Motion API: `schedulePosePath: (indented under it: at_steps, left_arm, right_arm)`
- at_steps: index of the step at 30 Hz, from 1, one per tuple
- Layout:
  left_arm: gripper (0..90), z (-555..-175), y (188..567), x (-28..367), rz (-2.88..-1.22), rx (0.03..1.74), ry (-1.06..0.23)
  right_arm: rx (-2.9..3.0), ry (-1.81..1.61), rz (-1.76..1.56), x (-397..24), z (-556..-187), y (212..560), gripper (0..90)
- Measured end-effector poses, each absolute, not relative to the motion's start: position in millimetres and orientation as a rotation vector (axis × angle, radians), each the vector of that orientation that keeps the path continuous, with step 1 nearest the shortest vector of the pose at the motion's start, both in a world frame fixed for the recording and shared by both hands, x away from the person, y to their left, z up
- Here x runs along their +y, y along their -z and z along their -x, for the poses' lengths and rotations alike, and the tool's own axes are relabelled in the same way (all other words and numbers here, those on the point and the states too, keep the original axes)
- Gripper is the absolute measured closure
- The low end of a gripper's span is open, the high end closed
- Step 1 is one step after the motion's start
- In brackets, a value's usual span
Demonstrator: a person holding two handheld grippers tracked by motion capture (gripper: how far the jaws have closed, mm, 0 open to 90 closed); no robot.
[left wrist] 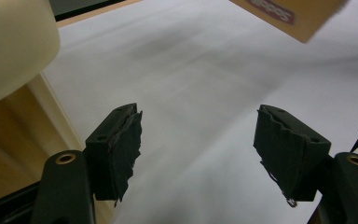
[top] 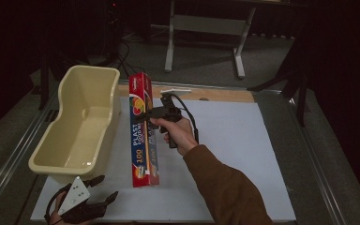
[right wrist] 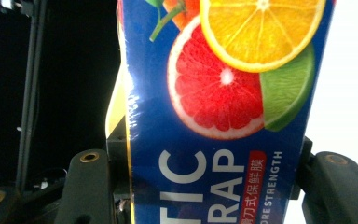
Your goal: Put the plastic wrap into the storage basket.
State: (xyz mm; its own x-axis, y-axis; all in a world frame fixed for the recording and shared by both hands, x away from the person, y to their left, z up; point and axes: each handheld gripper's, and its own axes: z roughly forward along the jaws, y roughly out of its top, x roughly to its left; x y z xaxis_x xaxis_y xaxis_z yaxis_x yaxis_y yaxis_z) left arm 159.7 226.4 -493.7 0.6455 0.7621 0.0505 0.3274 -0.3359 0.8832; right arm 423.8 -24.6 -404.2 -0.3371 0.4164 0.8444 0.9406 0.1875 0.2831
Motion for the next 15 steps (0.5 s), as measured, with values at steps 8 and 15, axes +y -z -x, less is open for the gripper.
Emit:
schedulePosePath:
  at_steps: [8, 15]
  left_arm:
    - [31.8, -160.7, 494.2, 225.6, -1.93, 0.852, -0.575]
    - [32.0, -160.5, 493.8, 225.9, -1.932, 0.844, -0.574]
  right_arm:
    - [-1.831, 1.155, 1.261, -13.9, -428.8, 387.1, 40.2]
    - [-1.765, 1.19, 1.264, -3.3, -433.7, 376.7, 40.2]
